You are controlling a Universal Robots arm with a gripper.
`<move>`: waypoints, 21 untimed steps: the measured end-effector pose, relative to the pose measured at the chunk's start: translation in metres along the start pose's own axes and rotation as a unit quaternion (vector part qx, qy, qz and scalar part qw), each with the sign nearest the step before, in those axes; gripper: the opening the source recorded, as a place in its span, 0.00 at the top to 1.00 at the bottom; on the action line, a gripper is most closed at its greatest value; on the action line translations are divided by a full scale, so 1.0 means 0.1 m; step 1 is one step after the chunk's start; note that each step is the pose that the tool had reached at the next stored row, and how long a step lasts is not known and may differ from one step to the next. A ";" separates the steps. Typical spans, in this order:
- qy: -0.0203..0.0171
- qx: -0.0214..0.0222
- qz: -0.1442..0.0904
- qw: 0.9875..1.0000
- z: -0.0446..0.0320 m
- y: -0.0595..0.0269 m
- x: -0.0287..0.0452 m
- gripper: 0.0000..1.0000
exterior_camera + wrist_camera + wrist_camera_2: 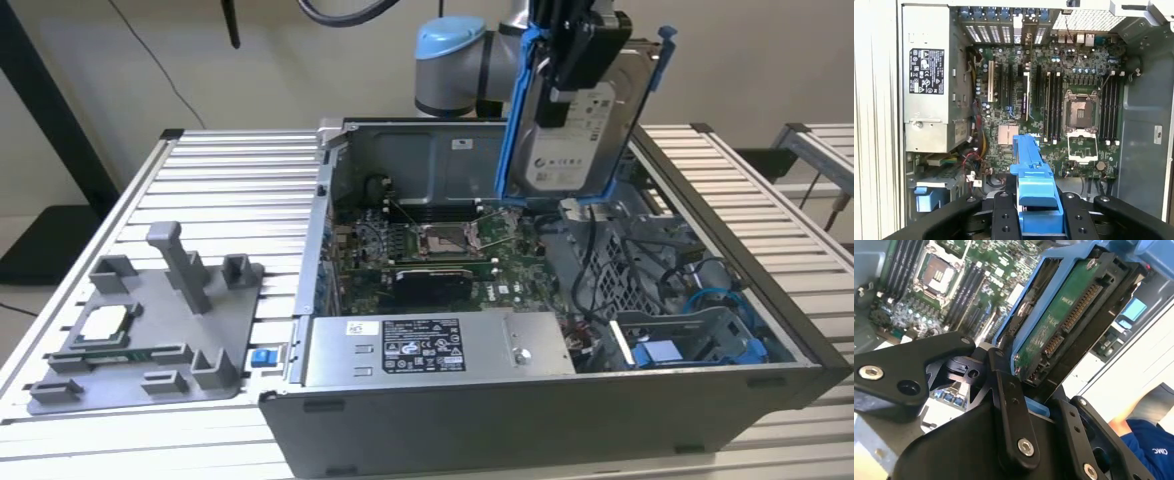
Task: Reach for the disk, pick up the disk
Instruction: 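Pick up the disk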
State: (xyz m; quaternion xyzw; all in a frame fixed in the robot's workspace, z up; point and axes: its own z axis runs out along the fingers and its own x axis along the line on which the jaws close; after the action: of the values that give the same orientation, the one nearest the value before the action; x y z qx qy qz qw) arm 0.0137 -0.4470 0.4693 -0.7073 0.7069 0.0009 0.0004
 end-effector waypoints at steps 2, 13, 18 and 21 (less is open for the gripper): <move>0.000 0.000 0.000 1.000 0.004 0.000 0.075 1.00; 0.000 0.000 0.000 1.000 0.019 0.000 0.475 1.00; 0.000 0.000 0.000 1.000 0.024 0.000 0.655 1.00; 0.000 0.000 0.000 1.000 0.027 0.000 0.760 1.00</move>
State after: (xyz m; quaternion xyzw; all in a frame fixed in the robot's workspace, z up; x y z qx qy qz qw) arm 0.0137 -0.5230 0.4665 -0.7072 0.7070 0.0009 0.0004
